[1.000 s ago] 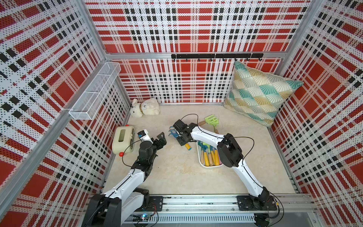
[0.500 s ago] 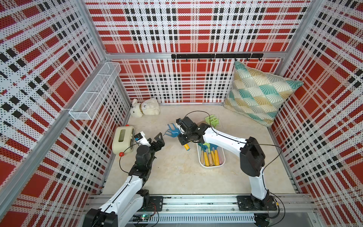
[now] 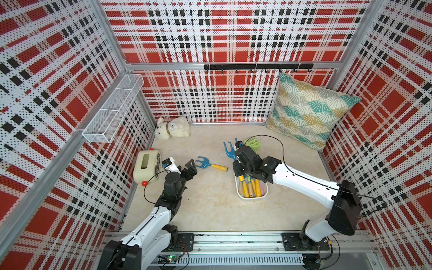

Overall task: Put the rake into the storage box
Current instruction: Place the rake in the storage box.

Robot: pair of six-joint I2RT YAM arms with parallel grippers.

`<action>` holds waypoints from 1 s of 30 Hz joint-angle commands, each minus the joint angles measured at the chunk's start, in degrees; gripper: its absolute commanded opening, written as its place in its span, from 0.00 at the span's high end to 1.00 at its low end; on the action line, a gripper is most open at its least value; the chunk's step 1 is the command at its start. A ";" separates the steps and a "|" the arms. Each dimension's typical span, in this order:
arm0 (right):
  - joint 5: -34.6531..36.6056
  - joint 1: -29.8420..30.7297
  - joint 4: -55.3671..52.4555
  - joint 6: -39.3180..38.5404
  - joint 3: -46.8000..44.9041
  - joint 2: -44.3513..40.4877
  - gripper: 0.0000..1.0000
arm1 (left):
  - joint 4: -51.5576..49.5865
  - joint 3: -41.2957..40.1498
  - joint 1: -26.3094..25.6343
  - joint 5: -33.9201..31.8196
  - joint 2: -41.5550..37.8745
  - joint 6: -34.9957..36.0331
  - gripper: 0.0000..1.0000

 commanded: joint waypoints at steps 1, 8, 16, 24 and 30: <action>5.92 -0.12 -2.05 4.79 -3.56 -3.64 1.00 | 1.91 0.37 -0.82 -1.02 0.59 0.48 0.06; 5.90 -0.13 -2.00 7.51 -9.10 -4.34 1.00 | 1.99 0.72 -2.83 -2.28 2.47 0.64 0.06; 4.38 0.65 -0.77 8.28 -10.99 -2.42 1.00 | 2.15 0.71 -3.27 -3.07 3.05 0.74 0.06; 5.19 3.02 -0.58 10.80 -11.35 0.63 1.00 | 2.78 1.16 -3.71 -3.11 4.41 0.83 0.06; 5.42 3.13 0.01 11.58 -11.57 2.23 1.00 | 3.05 1.51 -4.14 -2.92 5.12 0.92 0.06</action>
